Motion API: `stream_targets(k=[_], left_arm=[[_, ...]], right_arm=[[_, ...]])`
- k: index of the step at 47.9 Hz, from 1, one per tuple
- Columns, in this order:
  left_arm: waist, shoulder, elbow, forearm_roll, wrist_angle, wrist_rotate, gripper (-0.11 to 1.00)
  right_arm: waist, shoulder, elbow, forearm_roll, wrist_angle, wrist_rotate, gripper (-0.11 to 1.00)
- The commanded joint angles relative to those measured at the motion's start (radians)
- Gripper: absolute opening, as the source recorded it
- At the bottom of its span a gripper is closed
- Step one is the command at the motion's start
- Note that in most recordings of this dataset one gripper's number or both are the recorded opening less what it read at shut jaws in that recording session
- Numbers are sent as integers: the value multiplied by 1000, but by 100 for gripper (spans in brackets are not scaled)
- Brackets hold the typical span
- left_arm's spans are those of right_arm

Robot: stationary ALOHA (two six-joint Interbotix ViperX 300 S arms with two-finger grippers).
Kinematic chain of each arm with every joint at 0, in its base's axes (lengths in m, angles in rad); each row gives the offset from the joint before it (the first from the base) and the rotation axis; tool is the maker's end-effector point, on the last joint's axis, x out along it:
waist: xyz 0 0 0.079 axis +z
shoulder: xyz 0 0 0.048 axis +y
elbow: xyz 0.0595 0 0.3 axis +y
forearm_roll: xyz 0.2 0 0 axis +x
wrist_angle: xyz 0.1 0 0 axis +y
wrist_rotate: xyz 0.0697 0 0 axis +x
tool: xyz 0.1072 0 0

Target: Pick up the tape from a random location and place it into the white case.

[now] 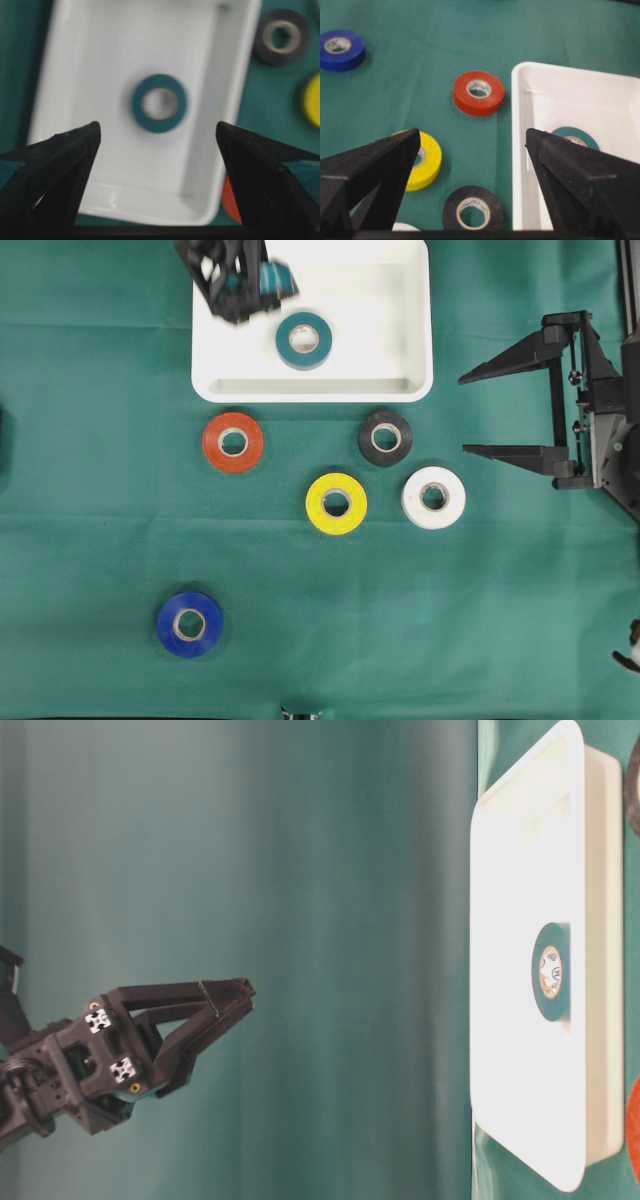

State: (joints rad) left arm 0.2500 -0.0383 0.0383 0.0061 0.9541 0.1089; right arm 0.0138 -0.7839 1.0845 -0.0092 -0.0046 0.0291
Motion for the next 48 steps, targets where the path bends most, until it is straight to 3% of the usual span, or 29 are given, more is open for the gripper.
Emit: stream_targets(k=[1,20,36,48], left_arm=[[-46,-37,-6,2,-9,-2,100],[-276,-37,17,2,-57,-34,100],[-273,-72,51,2,-60,-34,99],[-272,-209,178,0,-135,-34,99]], right_arm=[[0,2,-29,0,-5,2,92],[2,2,-34,0,6,2,92],[2,2,-38,0,11,2,92],[2,-11,-46,0,35,2,92]])
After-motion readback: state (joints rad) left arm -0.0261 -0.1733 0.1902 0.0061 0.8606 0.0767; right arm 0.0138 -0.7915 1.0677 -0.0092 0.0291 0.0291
